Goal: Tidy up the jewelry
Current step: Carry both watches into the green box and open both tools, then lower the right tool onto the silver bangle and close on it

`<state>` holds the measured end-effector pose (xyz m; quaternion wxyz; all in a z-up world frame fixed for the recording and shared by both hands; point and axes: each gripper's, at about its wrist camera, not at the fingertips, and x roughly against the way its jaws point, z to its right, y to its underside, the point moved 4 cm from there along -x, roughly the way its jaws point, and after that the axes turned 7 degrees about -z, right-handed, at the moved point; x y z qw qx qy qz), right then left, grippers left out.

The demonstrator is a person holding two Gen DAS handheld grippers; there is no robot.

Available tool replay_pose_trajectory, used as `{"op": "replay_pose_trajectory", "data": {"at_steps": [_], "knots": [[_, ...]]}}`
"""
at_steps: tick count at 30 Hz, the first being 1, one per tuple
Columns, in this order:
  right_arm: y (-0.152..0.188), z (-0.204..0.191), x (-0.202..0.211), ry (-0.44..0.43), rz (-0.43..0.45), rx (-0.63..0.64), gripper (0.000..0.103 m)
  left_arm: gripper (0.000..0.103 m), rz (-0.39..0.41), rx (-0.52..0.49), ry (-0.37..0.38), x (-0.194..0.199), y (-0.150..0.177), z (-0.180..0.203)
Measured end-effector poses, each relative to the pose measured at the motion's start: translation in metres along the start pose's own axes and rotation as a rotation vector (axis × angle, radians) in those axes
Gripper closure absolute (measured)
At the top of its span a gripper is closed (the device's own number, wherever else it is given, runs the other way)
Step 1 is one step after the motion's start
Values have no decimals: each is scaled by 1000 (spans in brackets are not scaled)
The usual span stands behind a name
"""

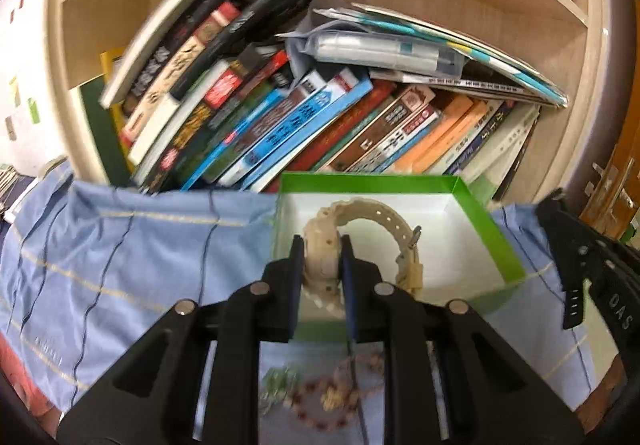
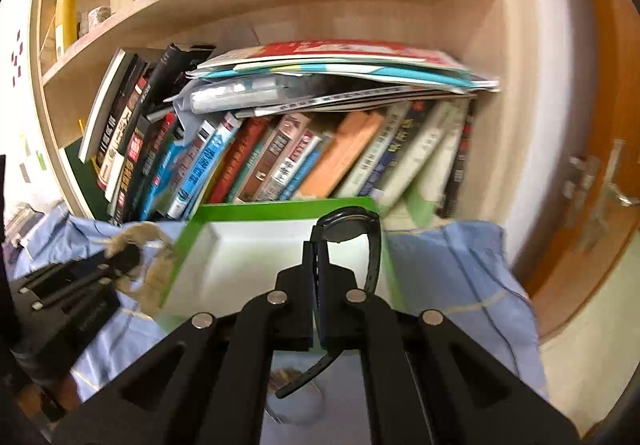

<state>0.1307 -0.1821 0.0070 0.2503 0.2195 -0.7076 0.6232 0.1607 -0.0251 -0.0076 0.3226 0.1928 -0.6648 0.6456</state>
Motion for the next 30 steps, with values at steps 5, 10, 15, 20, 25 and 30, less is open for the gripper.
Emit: {"op": "replay_pose_trajectory", "data": {"at_steps": [5, 10, 15, 20, 25, 30], "knots": [[-4, -6, -58, -21, -141, -5, 101, 85, -125, 18, 22, -52, -8, 3], [11, -7, -95, 29, -228, 11, 99, 79, -148, -18, -1, -76, -6, 7], [16, 6, -59, 3, -156, -15, 35, 49, -126, -9, -23, -55, 8, -5], [46, 33, -13, -11, -138, -67, 35, 45, -96, 27, -14, -15, 48, -37], [99, 36, -14, 83, -224, -39, 35, 45, -208, 35, -54, -21, 100, -50], [130, 19, -48, 30, -351, -2, 57, 46, -263, 22, -38, -22, 125, -52]]}}
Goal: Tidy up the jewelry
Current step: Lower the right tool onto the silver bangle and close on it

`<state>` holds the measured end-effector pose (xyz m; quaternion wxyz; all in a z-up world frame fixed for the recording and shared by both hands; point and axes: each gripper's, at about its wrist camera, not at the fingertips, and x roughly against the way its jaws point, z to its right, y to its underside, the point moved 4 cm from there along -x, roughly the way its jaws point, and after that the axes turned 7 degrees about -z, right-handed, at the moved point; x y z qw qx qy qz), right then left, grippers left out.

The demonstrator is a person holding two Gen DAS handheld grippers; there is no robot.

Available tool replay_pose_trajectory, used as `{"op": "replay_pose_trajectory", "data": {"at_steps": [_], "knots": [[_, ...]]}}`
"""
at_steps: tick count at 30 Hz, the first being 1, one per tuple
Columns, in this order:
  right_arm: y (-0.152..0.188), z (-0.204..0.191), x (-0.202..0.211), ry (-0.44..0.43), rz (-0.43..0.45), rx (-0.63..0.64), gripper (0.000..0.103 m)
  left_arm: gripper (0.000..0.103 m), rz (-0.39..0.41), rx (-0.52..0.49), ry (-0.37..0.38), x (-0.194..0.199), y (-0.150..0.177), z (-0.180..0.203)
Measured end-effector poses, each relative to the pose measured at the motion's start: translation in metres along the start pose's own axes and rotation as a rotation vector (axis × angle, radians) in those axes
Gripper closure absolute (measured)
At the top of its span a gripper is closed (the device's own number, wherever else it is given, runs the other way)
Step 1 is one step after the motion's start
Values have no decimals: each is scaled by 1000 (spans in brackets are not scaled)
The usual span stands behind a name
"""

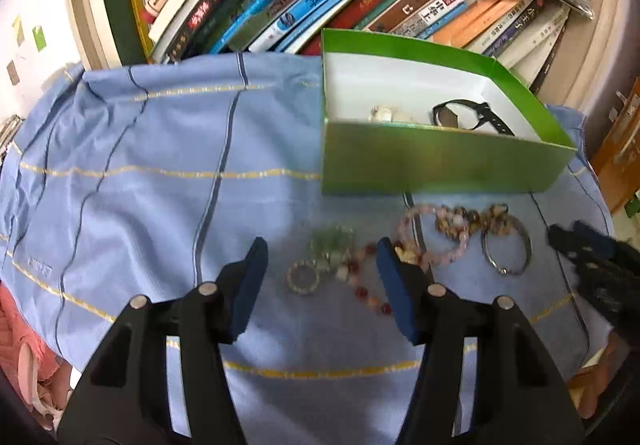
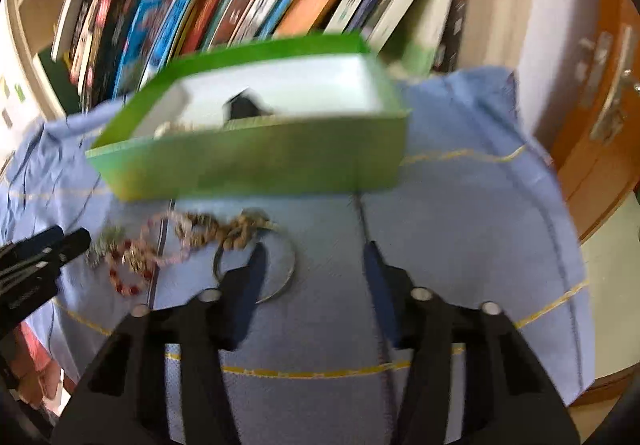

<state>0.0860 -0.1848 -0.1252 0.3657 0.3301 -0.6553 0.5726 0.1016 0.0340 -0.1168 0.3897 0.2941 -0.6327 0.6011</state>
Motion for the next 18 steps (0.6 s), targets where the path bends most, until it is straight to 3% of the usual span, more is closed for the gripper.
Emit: {"op": "replay_pose_trajectory", "data": {"at_steps": [4, 6, 9, 14, 18], "knots": [[4, -14, -19, -10, -44, 34, 62, 45, 4, -14, 9, 0, 4, 1], [7, -18, -24, 3, -63, 51, 76, 45, -8, -20, 17, -4, 4, 4], [13, -15, -24, 46, -66, 70, 86, 45, -28, -29, 30, -11, 5, 6], [29, 16, -10, 128, -74, 43, 87, 41, -38, -64, 42, -11, 11, 13], [32, 35, 4, 114, -46, -7, 87, 39, -34, -104, 55, -8, 15, 21]]}}
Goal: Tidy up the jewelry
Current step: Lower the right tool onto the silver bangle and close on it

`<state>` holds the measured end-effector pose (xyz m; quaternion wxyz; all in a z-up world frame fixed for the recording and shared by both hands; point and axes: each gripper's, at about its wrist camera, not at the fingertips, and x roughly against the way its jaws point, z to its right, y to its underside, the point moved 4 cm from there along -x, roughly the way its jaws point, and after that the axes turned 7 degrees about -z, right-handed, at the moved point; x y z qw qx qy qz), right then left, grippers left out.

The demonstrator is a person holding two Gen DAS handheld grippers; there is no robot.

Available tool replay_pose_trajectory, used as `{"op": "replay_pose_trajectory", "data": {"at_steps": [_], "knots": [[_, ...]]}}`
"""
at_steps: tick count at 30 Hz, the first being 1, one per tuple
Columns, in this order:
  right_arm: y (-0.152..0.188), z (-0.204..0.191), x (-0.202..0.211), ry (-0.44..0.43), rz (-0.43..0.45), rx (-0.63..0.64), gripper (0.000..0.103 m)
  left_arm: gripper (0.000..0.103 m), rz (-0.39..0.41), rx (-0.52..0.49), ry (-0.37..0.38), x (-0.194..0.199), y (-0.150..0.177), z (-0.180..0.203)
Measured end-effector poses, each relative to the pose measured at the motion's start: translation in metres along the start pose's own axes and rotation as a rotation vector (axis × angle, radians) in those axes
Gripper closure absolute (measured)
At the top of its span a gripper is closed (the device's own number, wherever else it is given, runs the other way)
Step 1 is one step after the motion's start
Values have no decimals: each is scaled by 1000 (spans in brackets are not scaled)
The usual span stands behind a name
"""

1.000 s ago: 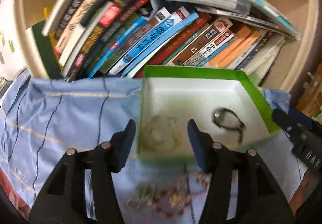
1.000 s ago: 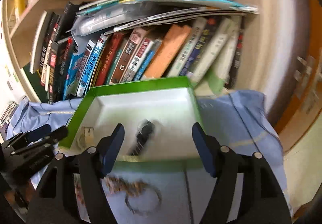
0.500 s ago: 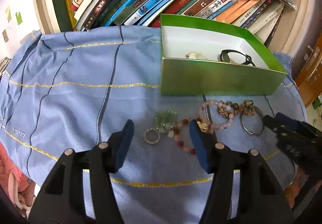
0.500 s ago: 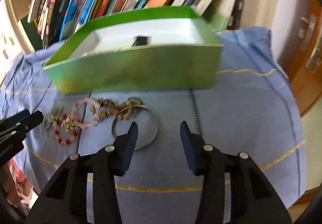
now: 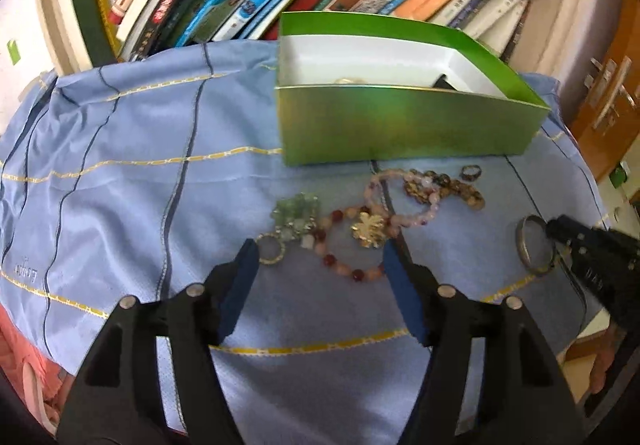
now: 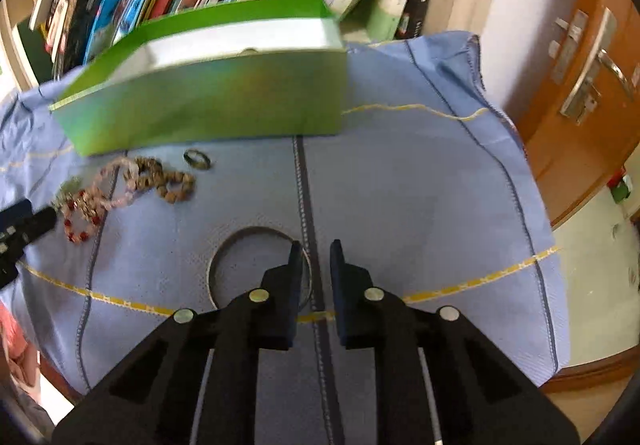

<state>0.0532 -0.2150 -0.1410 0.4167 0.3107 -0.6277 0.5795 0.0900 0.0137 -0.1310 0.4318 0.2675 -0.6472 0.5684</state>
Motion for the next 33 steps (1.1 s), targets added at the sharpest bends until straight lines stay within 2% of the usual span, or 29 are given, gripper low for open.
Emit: {"op": "replay_pose_trajectory", "data": {"at_steps": [1, 3, 7, 9, 17, 22, 27, 31, 32, 33], "knots": [[0, 1, 3, -12, 7, -6, 86, 39, -3, -10, 1, -1, 1, 3], [-1, -2, 7, -28, 20, -2, 78, 39, -8, -15, 0, -2, 2, 5], [-3, -11, 2, -34, 14, 20, 77, 39, -25, -1, 3, -7, 4, 2], [-3, -15, -1, -37, 5, 23, 77, 49, -35, 27, 6, -11, 1, 2], [-4, -13, -3, -19, -1, 9, 73, 57, -55, -13, 36, -28, -7, 26], [-3, -12, -6, -22, -9, 6, 73, 83, -54, 8, 17, -36, -12, 22], [-2, -15, -8, -33, -13, 19, 73, 83, -51, 2, -4, -31, -7, 19], [0, -14, -5, -42, -8, 23, 73, 83, -41, -25, 7, -18, 0, 19], [0, -13, -3, -42, -4, 23, 72, 83, -35, -28, 5, -14, 2, 18], [1, -13, 0, -44, 1, 24, 62, 83, -29, -31, 3, -11, 2, 18]]}}
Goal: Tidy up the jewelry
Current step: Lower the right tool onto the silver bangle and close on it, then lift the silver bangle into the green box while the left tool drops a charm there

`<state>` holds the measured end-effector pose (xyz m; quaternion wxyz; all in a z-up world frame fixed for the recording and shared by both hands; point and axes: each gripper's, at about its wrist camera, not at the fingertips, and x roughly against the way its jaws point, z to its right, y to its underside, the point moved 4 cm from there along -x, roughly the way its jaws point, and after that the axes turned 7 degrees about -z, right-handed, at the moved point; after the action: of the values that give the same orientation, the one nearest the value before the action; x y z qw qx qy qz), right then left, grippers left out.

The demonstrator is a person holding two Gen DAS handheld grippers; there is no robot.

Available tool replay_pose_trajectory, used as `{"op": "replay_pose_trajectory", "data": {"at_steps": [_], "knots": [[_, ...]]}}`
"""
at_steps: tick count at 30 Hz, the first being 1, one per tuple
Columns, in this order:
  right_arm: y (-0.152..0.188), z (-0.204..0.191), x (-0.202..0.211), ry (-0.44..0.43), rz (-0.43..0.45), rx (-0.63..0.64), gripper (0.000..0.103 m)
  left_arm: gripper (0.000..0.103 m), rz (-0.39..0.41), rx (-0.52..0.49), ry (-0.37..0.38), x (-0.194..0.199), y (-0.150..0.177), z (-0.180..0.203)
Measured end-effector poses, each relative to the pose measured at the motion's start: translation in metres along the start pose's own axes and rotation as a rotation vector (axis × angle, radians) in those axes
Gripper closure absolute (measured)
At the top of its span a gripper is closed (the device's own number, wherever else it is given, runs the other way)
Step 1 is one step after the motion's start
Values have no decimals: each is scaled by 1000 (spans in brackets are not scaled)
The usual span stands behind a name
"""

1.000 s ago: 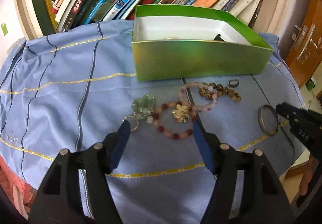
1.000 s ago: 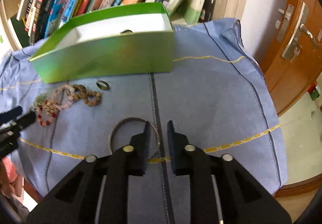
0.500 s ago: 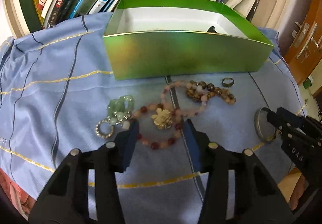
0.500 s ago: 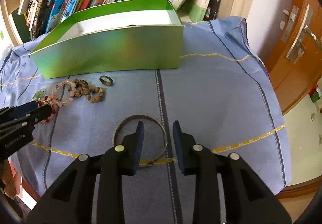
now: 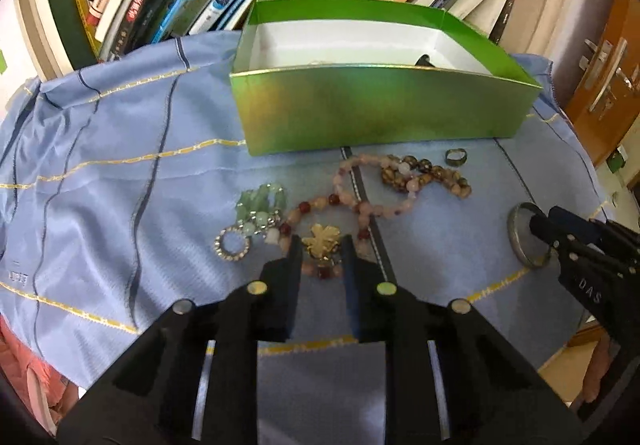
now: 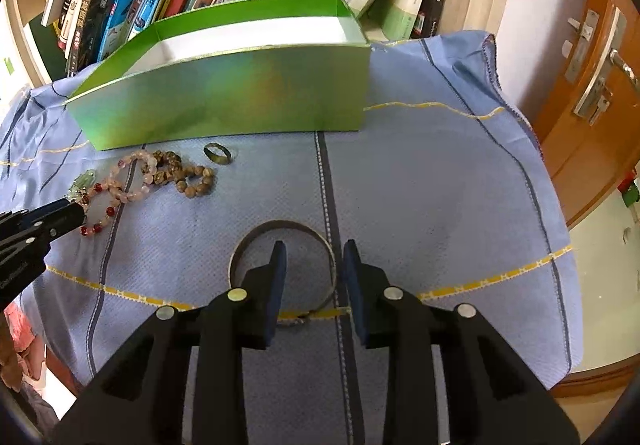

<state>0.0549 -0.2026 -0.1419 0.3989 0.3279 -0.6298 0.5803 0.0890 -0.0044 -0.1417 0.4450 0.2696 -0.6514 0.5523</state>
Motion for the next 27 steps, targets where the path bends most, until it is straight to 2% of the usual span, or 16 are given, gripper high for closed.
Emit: {"op": "replay_pose_trajectory", "data": {"at_steps": [1, 2, 3, 6, 11, 17, 19, 21, 25, 27], "knots": [[0, 0, 2, -4, 5, 2, 54, 83, 5, -1, 0, 3, 1, 0], [1, -1, 7, -19, 17, 9, 37, 83, 8, 0, 1, 4, 1, 0], [1, -2, 9, -29, 29, 14, 30, 83, 9, 0, 1, 5, 2, 0], [1, -11, 11, -29, 35, 41, 30, 83, 3, -6, 10, 3, 4, 4], [4, -17, -3, 22, -4, 50, 30, 83, -5, -21, 20, 1, 7, 10], [2, -8, 1, -1, 15, 16, 30, 83, -8, -21, 22, 0, 9, 10], [-1, 0, 1, 16, 24, -8, 38, 83, -9, -22, 23, -1, 10, 10], [-3, 3, -5, 35, 8, -9, 54, 83, -13, -24, 25, -2, 10, 11], [-6, -1, -15, 36, 5, 18, 68, 83, -20, -26, 28, -6, 10, 12], [-7, -7, -15, 23, 4, 36, 88, 83, -19, -25, 27, -6, 10, 12]]}}
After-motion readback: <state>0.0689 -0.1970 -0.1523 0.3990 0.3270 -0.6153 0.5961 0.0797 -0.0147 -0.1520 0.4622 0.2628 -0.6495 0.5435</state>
